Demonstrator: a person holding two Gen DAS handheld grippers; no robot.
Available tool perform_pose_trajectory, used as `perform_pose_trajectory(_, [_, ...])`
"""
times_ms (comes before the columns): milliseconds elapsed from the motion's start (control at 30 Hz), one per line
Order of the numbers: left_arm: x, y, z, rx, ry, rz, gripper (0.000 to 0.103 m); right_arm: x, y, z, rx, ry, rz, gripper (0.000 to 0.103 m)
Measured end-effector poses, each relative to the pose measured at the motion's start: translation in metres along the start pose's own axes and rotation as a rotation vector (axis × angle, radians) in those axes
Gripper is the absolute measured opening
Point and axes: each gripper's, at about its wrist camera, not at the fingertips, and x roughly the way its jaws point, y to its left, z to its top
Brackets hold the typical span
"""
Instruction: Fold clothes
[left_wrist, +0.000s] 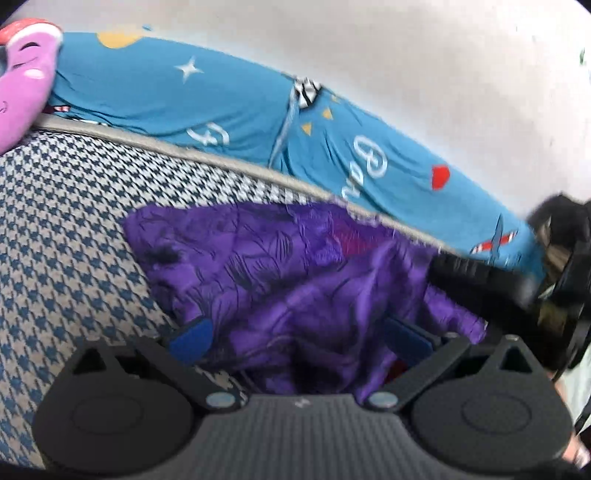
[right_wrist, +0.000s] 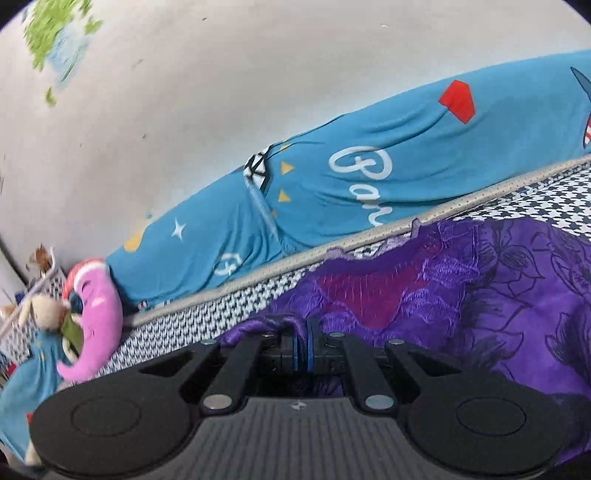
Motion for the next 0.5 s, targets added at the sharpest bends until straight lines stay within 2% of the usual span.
perform_pose_trajectory(167, [0.031, -0.012, 0.005, 0.035, 0.057, 0.028, 0.103, 0.005, -0.015, 0.010, 0.062, 0.006, 0.019, 0.011])
perform_pose_trajectory(233, [0.044, -0.011, 0.009, 0.039, 0.067, 0.070, 0.103, 0.004, -0.015, 0.009, 0.042, 0.012, 0.002, 0.011])
perform_pose_trajectory(267, [0.051, -0.010, 0.011, 0.040, 0.071, 0.095, 0.103, 0.002, -0.014, 0.009, 0.017, 0.014, -0.013, 0.016])
perform_pose_trajectory(300, [0.058, -0.009, 0.013, 0.041, 0.076, 0.121, 0.103, 0.001, -0.013, 0.009, -0.008, 0.017, -0.029, 0.026])
perform_pose_trajectory(367, [0.071, -0.007, 0.017, 0.042, 0.085, 0.171, 0.103, -0.007, -0.012, 0.008, -0.043, 0.014, -0.047, 0.039])
perform_pose_trajectory(500, [0.086, 0.001, 0.027, 0.014, 0.088, 0.213, 0.103, -0.030, -0.013, 0.006, -0.108, -0.018, -0.059, 0.043])
